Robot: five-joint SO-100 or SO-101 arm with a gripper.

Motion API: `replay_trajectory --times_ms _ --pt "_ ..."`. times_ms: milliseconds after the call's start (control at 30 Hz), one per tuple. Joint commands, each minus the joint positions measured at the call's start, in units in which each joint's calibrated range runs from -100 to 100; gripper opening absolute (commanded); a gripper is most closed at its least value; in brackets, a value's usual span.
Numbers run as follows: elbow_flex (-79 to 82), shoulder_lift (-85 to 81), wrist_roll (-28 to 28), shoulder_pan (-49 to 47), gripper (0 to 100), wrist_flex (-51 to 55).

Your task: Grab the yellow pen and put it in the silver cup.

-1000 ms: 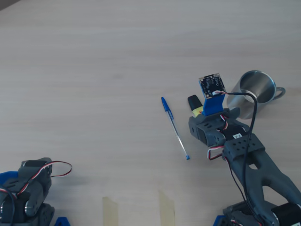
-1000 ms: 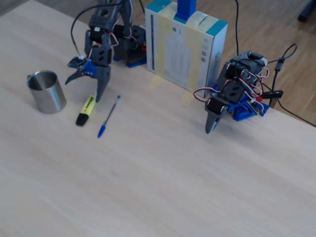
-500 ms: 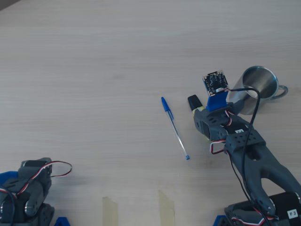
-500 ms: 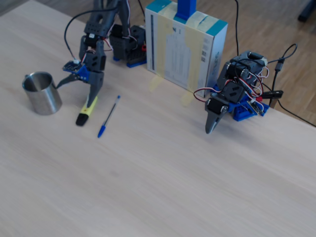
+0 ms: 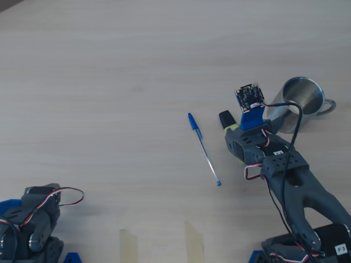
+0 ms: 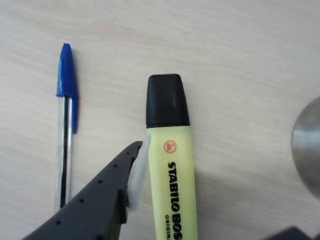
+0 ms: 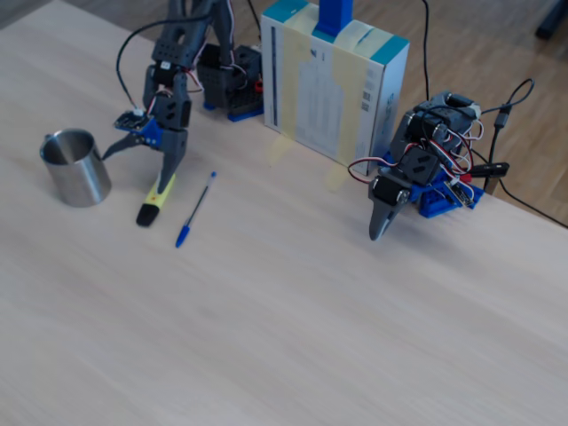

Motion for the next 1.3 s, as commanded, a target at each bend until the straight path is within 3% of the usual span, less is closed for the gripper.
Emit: replay_trajectory --times_ms 0,533,867,1267 --pt "-0.9 -2.9 0.0 -1.1 55 0.2" --pt "0.4 1.3 0.0 -2.0 54 -0.5" --pt "0.4 0.9 0.3 -1.8 30 -0.5" --pt "0.8 7.3 0.0 -1.0 29 -3.2"
